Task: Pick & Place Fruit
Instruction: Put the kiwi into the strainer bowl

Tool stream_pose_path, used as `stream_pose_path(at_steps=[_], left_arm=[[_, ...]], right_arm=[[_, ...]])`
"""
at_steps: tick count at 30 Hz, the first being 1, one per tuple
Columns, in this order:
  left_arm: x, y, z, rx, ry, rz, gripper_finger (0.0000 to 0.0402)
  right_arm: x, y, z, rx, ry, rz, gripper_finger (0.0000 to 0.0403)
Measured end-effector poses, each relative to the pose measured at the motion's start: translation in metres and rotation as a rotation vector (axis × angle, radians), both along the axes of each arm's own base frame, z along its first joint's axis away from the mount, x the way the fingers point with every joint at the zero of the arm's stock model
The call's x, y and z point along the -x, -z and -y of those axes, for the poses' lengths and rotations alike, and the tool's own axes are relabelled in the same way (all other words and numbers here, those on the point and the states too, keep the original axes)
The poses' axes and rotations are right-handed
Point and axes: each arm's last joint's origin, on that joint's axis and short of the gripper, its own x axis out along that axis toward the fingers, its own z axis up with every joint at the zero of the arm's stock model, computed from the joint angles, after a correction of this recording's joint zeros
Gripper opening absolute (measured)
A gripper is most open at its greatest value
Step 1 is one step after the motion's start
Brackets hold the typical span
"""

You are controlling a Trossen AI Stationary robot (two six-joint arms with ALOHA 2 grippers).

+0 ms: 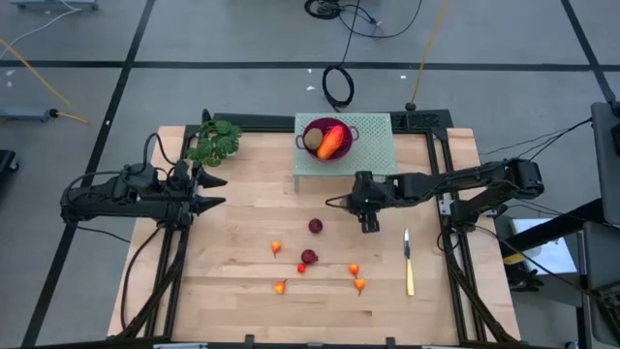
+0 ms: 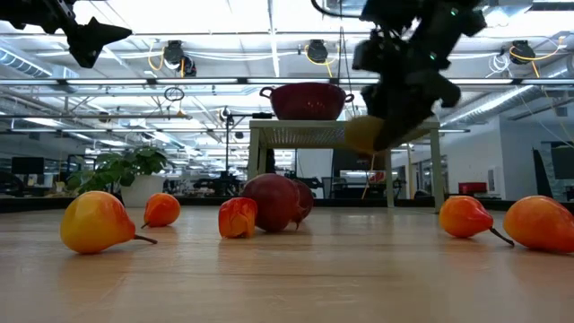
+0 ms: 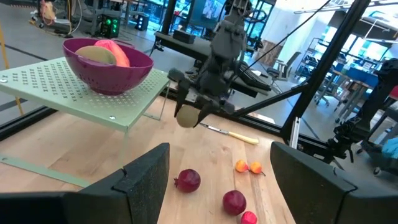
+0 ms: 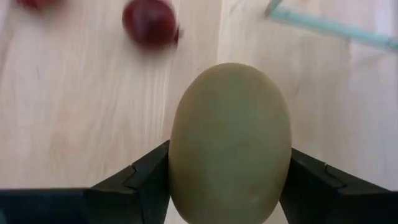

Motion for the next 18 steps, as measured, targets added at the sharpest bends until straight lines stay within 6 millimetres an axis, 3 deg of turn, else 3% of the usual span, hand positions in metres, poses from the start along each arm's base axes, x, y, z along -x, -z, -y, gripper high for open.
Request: stream_pose_path(at_steps=[18], left_arm=[[0.000,0.000,0.000,-0.005,0.001,-0.001,0.0273]], right_arm=[[-0.027,-0.081,0.001,0.008,-0.002,0.239,0.0227]])
